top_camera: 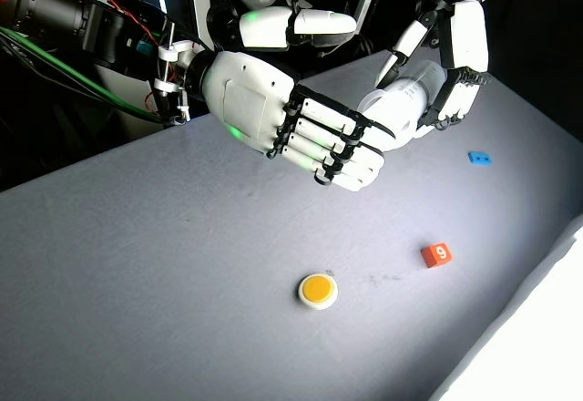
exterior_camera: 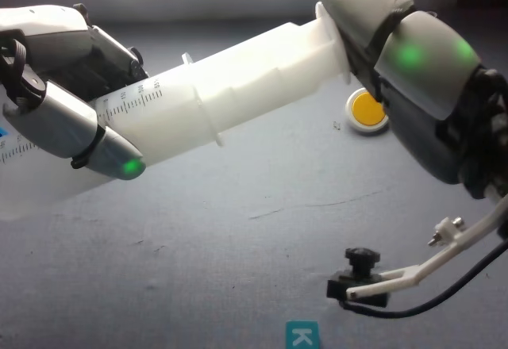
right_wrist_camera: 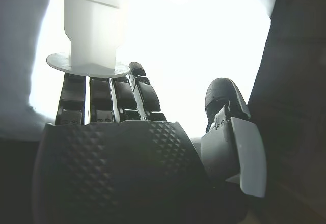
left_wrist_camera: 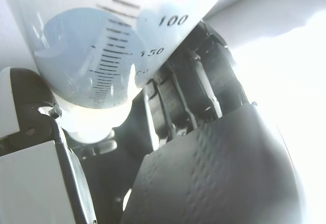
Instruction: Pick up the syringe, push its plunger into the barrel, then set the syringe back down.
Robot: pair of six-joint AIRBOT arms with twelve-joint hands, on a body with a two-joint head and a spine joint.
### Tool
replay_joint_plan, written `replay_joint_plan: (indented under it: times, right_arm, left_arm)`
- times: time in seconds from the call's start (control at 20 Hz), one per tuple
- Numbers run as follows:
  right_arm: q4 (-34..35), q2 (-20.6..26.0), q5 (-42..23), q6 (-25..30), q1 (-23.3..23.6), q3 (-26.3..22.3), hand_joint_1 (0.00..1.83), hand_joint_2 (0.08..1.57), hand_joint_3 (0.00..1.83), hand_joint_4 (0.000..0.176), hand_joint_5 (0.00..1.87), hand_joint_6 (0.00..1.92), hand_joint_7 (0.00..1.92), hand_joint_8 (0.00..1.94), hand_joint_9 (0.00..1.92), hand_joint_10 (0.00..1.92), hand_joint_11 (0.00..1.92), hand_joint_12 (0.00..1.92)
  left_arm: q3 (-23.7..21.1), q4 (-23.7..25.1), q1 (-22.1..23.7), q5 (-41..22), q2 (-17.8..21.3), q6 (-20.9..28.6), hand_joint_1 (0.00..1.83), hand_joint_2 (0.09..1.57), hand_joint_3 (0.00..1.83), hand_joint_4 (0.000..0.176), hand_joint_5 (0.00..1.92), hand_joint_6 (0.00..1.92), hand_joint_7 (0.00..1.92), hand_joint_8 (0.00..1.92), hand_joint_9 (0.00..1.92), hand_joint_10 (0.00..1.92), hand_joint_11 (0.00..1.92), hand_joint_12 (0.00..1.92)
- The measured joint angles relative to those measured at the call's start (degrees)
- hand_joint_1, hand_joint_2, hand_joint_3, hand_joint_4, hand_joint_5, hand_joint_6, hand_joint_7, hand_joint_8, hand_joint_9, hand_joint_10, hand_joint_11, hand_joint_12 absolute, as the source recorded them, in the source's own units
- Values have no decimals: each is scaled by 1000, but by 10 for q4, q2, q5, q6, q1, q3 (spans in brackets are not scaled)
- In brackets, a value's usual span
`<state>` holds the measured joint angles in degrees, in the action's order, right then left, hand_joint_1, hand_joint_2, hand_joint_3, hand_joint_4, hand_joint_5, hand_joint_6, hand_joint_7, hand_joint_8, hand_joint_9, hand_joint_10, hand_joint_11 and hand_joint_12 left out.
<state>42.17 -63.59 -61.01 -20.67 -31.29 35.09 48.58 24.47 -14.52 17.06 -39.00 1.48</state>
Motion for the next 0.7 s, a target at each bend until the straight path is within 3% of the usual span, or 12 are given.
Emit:
replay_joint_plan:
  times: [0.1,0.15,0.2,0.25,0.3,0.45,0.5,0.6,0.7]
  right_arm:
    - [3,-12,-2,-2,-1,0,0,1202,5,0,43,11,16,6,0,0,0,0]
    - [3,-15,-3,-2,-3,0,0,1199,3,0,40,9,16,5,0,0,0,0]
    - [4,-21,-3,-2,-4,0,0,1194,1,0,25,2,2,0,0,0,0,0]
    - [5,-26,-3,-2,-4,0,0,1189,0,0,23,1,0,0,0,0,0,0]
    - [6,-31,-3,-3,-4,0,0,1187,0,0,19,0,0,0,0,0,0,0]
    - [7,-51,-7,-10,-8,1,0,1192,0,0,14,0,0,0,0,0,0,0]
    - [12,-61,-7,-11,-8,1,0,1194,1,0,24,5,0,0,0,0,0,0]
    - [13,-76,-9,-21,-8,1,0,1193,0,0,31,7,0,0,0,0,0,0]
    - [20,-95,-16,-25,-8,2,0,1198,2,0,37,8,10,4,0,0,0,0]
  left_arm:
    - [0,1,0,4,0,-2,1366,1128,1,0,910,1085,997,955,829,1317,509,1557]
    - [0,1,0,5,0,-2,1239,1132,3,0,922,1097,972,1027,822,1145,484,1595]
    - [0,2,0,6,0,-3,1214,1132,1,16,928,1072,973,1058,832,1088,453,1617]
    - [2,1,0,7,0,-3,1213,1128,0,18,933,1056,983,1052,848,1067,467,1599]
    - [2,2,-1,6,0,-3,1337,1123,0,0,931,1068,1004,957,842,1246,495,1561]
    - [2,3,-1,10,0,-7,1367,1125,1,0,910,1063,1009,954,831,1316,500,1565]
    - [4,5,-1,13,0,-11,1240,1131,3,0,911,1084,984,1033,825,1141,485,1566]
    - [7,6,-3,14,0,-13,1212,1125,0,24,939,1061,993,1018,854,1043,476,1588]
    - [7,10,-4,15,0,-17,1215,1116,0,28,954,1060,1014,967,878,1012,479,1586]
